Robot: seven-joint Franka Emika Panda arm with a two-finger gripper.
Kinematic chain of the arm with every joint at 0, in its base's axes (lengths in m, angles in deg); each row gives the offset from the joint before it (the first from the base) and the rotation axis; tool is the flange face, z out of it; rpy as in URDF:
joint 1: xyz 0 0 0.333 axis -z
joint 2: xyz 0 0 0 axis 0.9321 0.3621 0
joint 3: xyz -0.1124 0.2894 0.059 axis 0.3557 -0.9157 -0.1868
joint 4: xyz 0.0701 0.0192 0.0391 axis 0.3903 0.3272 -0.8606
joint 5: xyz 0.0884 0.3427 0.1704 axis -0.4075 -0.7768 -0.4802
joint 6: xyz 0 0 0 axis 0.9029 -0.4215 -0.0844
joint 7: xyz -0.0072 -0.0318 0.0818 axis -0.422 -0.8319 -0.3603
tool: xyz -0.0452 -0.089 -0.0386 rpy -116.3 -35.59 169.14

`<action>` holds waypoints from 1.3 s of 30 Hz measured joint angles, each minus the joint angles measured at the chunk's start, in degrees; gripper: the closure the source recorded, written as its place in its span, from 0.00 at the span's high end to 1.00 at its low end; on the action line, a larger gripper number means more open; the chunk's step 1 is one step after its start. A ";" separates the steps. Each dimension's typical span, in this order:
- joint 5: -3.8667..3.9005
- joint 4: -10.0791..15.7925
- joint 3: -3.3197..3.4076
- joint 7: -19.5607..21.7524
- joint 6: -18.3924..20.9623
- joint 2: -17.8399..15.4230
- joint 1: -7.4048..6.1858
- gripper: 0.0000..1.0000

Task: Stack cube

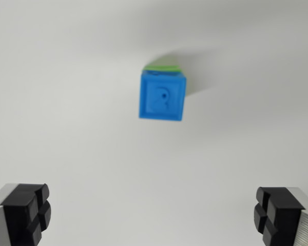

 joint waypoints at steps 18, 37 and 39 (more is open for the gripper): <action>0.06 -4.22 0.00 0.06 5.70 -1.50 0.00 1.00; 0.06 -4.78 0.00 0.06 6.33 -1.47 0.00 1.00; 0.06 -4.78 0.00 0.06 6.33 -1.47 0.00 1.00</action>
